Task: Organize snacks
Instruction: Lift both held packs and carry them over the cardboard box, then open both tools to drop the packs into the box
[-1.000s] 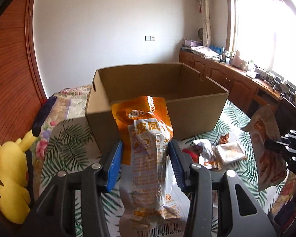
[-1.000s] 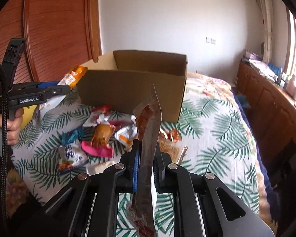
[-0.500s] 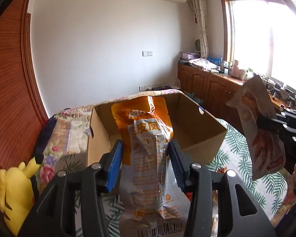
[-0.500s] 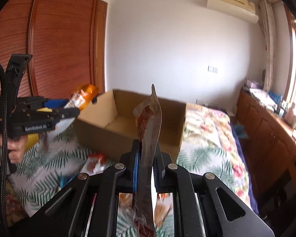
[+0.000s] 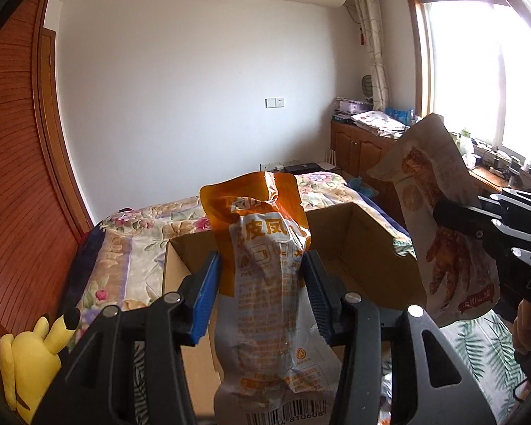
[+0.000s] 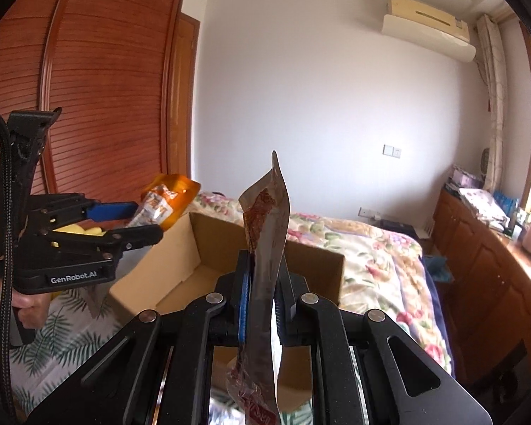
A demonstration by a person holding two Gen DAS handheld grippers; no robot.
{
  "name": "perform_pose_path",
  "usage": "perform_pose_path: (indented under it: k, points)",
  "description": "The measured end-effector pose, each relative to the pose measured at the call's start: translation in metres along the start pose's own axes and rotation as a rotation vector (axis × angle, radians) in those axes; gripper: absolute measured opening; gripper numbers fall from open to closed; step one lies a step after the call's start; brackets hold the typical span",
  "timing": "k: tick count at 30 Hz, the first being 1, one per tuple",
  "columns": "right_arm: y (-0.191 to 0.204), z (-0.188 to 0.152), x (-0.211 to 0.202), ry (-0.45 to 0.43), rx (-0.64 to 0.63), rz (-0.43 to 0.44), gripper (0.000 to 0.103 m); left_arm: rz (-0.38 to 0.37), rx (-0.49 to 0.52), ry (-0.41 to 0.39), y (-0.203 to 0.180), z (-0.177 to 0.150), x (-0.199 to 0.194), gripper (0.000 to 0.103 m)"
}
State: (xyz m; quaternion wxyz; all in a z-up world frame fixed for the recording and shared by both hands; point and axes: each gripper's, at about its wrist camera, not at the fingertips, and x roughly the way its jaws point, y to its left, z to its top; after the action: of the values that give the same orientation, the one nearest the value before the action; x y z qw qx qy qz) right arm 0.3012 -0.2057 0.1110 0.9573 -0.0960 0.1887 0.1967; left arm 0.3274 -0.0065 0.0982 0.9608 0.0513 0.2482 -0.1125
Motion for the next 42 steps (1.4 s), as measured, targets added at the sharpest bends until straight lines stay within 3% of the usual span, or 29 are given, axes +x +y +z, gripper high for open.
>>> perform_pose_path:
  k: [7, 16, 26, 28, 38, 42]
  points:
    - [-0.007, 0.004, 0.038, -0.003, 0.02, 0.012, 0.009, 0.007, -0.021, 0.044, 0.004, -0.002, 0.047, 0.047]
    - [-0.005, -0.027, 0.074, 0.096, 0.001, 0.002, 0.009, -0.008, -0.002, 0.123, -0.012, -0.026, 0.075, 0.049]
    - [0.0, -0.048, 0.084, 0.183, 0.018, 0.035, 0.01, 0.005, 0.026, 0.122, -0.023, -0.027, 0.065, 0.052]
    - [0.001, -0.05, 0.087, 0.199, 0.021, 0.044, 0.014, 0.006, 0.022, 0.118, -0.022, -0.027, 0.061, 0.053]
    - [-0.003, -0.046, 0.072, 0.181, 0.092, 0.135, 0.02, 0.042, -0.012, 0.079, -0.006, -0.025, 0.039, 0.055]
    - [-0.002, -0.041, 0.06, 0.136, 0.1, 0.164, 0.024, 0.068, -0.026, 0.059, 0.006, -0.021, 0.032, 0.057]
